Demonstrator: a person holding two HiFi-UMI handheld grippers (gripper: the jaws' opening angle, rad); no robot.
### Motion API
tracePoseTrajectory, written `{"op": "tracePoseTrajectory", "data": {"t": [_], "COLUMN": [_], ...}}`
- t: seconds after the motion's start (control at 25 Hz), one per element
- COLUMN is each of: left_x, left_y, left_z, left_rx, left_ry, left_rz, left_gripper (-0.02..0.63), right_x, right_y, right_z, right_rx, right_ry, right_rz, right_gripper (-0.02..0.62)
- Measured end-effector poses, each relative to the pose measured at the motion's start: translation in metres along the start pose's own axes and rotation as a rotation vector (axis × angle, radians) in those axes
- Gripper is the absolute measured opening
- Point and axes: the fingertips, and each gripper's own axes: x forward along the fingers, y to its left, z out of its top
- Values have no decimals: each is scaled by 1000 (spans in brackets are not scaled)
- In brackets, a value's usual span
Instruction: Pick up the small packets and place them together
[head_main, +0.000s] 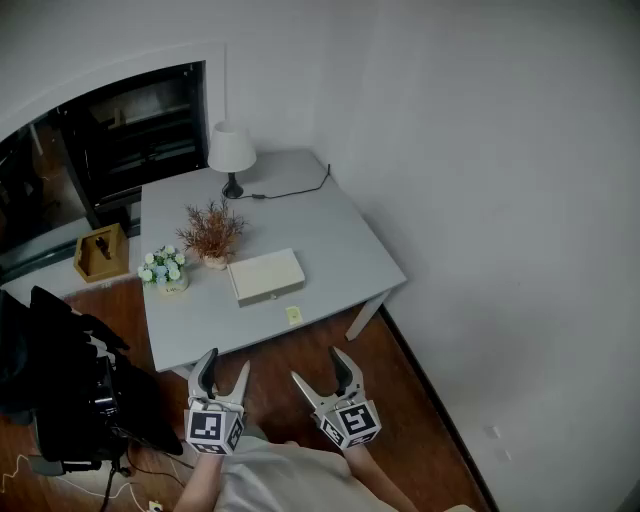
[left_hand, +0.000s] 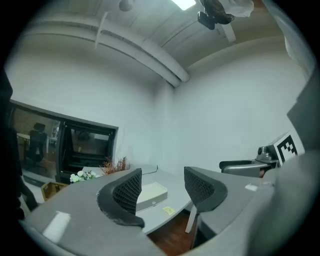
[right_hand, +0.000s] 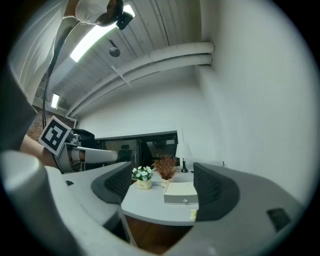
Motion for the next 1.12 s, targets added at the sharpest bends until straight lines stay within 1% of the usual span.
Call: {"op": "tracePoseTrajectory", "data": {"t": [0.12, 0.24, 0.36, 0.48, 0.56, 0.72, 0.8, 0.96, 1.12], "left_x": [21, 50, 83, 107, 121, 139, 147, 155, 161], "left_y": [8, 19, 39, 62, 79, 108, 119, 138, 164], "left_z": [-2, -1, 4, 11, 11, 7, 10, 12, 7], "left_rx": [-14, -20, -13, 9, 7, -10, -16, -19, -32], "left_ry": [8, 2, 3, 1, 3, 17, 16, 15, 14], "left_rz": [-19, -44, -67, -82, -88, -92, -96, -108, -90], "left_gripper": [253, 253, 253, 253, 253, 253, 253, 253, 253], "right_x": [17, 44, 78, 111, 135, 176, 195, 223, 244], "right_y": [-3, -17, -29, -33, -35, -29, -28, -29, -26], "right_z": [-3, -4, -1, -1, -4, -11, -12, -12, -18], "right_rx": [-20, -30, -26, -15, -11, -6, 5, 39, 29], "right_ry": [-4, 4, 12, 22, 38, 67, 75, 87, 99], "right_rz": [-1, -8, -17, -23, -24, 13, 34, 20, 21], "right_gripper": [380, 380, 380, 380, 380, 379, 357, 354, 354]}}
